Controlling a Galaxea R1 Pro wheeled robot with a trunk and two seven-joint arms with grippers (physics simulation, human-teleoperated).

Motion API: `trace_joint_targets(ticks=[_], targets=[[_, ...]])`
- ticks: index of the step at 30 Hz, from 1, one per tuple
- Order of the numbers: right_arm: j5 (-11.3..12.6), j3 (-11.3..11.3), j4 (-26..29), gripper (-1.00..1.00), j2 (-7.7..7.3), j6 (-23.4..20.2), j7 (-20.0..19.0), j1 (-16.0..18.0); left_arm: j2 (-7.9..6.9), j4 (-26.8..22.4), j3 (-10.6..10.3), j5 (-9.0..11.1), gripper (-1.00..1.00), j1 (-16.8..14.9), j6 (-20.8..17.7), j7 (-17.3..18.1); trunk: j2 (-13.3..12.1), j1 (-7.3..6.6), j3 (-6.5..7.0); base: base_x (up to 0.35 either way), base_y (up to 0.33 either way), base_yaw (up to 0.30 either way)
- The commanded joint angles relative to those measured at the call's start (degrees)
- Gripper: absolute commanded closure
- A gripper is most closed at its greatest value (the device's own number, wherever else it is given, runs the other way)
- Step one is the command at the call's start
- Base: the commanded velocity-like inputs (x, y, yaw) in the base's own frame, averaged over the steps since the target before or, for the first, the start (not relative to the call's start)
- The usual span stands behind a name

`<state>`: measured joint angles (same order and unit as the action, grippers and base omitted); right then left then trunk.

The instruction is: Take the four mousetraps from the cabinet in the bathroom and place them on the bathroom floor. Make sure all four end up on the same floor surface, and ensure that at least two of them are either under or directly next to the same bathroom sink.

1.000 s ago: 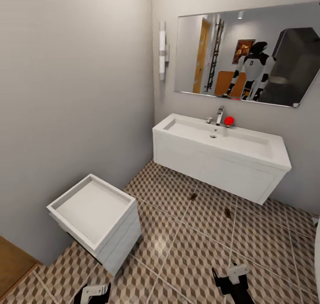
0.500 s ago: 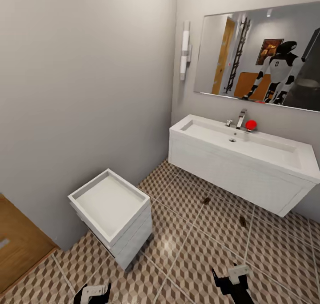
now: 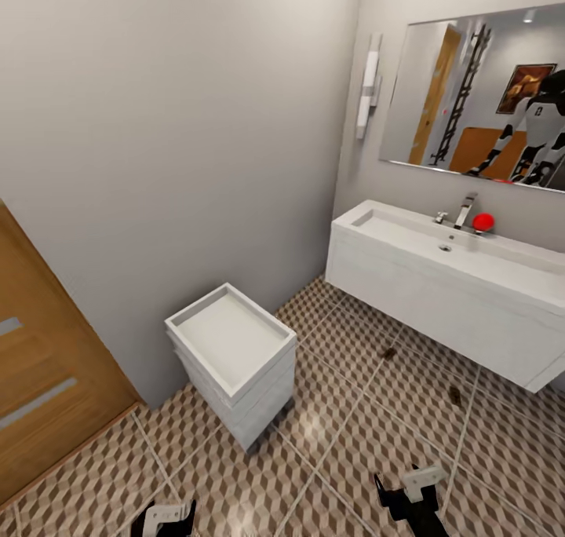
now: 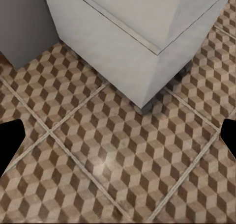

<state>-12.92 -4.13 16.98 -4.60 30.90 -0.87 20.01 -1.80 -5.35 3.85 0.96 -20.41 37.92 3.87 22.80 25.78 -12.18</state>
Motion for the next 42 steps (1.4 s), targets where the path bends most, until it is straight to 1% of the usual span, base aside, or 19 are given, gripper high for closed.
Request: trace_joint_targets(ticks=[1,10,42], targets=[[-0.52,-0.44,-0.02,-1.0,0.03,0.21,-0.09,0.03,0.02,0.06,0.37,0.1,-1.0,-0.06,0.14,0.41,0.12,0.0,-0.15,-0.271,0.167,0.213],[-0.52,-0.44,-0.02,-1.0,0.02,0.21,-0.09,0.03,0.01,0.07,0.37,0.1,-1.0,-0.06,0.16,0.42,0.12,0.0,-0.48,-0.177,0.127,0.213],[-0.52,-0.44,-0.11,-1.0,0.03,0.17,-0.09,0.03,0.04,0.06,0.37,0.1,-1.0,-0.06,0.14,0.44,0.12,0.0,-1.75,-0.004,0.003,0.214]])
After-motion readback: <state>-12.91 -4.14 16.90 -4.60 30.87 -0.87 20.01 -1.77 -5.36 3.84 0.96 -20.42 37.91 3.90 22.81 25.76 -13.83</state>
